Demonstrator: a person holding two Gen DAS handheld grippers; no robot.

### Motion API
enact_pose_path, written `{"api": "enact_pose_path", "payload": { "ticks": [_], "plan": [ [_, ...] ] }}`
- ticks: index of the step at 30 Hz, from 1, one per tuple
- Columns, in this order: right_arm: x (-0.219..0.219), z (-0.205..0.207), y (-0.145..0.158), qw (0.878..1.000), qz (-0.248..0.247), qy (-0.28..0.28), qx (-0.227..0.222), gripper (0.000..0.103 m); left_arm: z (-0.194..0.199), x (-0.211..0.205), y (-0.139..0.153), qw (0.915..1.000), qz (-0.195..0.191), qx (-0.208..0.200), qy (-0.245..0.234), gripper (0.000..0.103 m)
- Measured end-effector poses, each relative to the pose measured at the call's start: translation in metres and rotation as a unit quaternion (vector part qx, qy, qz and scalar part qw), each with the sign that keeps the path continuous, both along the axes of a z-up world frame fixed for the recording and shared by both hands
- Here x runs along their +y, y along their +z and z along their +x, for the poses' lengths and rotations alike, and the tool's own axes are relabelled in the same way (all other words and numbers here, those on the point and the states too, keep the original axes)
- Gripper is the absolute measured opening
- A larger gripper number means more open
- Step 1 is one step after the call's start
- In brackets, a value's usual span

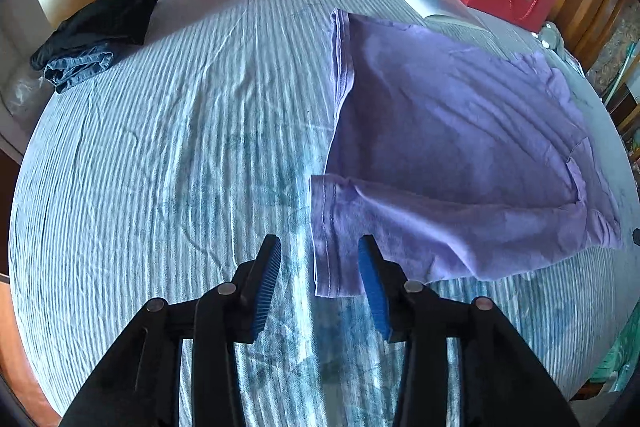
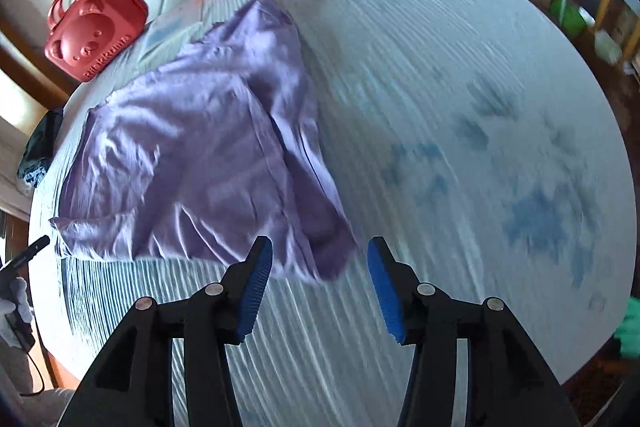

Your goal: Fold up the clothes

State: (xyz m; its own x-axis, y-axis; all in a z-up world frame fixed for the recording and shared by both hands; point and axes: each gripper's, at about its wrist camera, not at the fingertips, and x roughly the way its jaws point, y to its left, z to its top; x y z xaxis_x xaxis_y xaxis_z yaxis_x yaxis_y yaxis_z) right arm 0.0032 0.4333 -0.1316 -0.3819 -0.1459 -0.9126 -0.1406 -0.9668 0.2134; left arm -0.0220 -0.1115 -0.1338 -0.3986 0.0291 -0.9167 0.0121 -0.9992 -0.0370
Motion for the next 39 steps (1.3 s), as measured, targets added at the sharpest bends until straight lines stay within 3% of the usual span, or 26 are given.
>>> {"api": "enact_pose_path", "payload": {
  "ticks": [9,10,11,12,13,15,16,19,22,24,25,26,27,30,35,39],
  "plan": [
    [-0.012,0.001,-0.010,1.000,0.000,0.019,0.010,0.049,-0.020,0.022,-0.027,0.9995,0.011,-0.028,-0.011,0.040],
    [-0.015,-0.001,-0.013,1.000,0.002,0.026,0.007,0.049,-0.020,0.025,-0.030,0.9994,0.008,-0.033,-0.010,0.037],
    [-0.019,-0.003,-0.016,0.999,0.007,0.035,0.007,0.050,-0.020,0.026,-0.030,0.9994,0.006,-0.034,-0.008,0.018],
    [-0.023,-0.005,-0.018,0.999,0.013,0.045,0.009,0.049,-0.019,0.027,-0.030,0.9994,0.003,-0.034,-0.005,0.008],
    [-0.027,-0.008,-0.022,0.998,0.020,0.054,0.004,0.048,-0.018,0.028,-0.029,0.9994,-0.001,-0.034,-0.002,0.008],
    [-0.030,-0.013,-0.030,0.997,0.033,0.064,-0.016,0.007,-0.016,0.029,-0.025,0.9994,-0.011,-0.033,0.002,0.006],
    [-0.027,-0.011,-0.031,0.997,0.037,0.062,-0.026,0.002,-0.015,0.029,-0.022,0.9992,-0.019,-0.034,0.005,0.005],
    [-0.016,-0.005,-0.032,0.996,0.048,0.055,-0.056,0.002,-0.007,0.023,-0.016,0.9985,-0.026,-0.046,0.013,0.005],
    [0.000,0.007,-0.035,0.995,0.046,0.052,-0.077,0.002,0.000,0.022,-0.027,0.9965,-0.037,-0.075,0.003,0.005],
    [-0.004,0.007,-0.039,0.992,0.063,0.065,-0.093,0.005,0.003,0.026,-0.031,0.9961,-0.040,-0.079,-0.007,0.009],
    [-0.005,0.007,-0.036,0.991,0.067,0.067,-0.093,0.013,0.004,0.026,-0.028,0.9964,-0.034,-0.078,-0.010,0.009],
    [-0.004,0.006,-0.030,0.992,0.065,0.065,-0.084,0.023,0.005,0.027,-0.025,0.9965,-0.029,-0.077,-0.014,0.013],
    [-0.004,0.005,-0.024,0.993,0.063,0.064,-0.075,0.027,0.006,0.026,-0.020,0.9967,-0.028,-0.075,-0.017,0.019],
    [-0.002,0.003,-0.005,0.995,0.056,0.059,-0.049,0.028,0.014,0.023,0.003,0.9980,-0.035,-0.047,-0.025,0.034],
    [-0.005,-0.013,0.013,0.997,0.048,0.055,-0.015,0.034,0.004,0.021,0.022,0.9993,-0.028,-0.009,-0.022,0.040],
    [-0.010,-0.035,-0.001,0.998,0.020,0.053,-0.012,0.034,-0.016,0.031,0.000,0.9993,-0.025,-0.017,-0.022,0.040]
  ]
}}
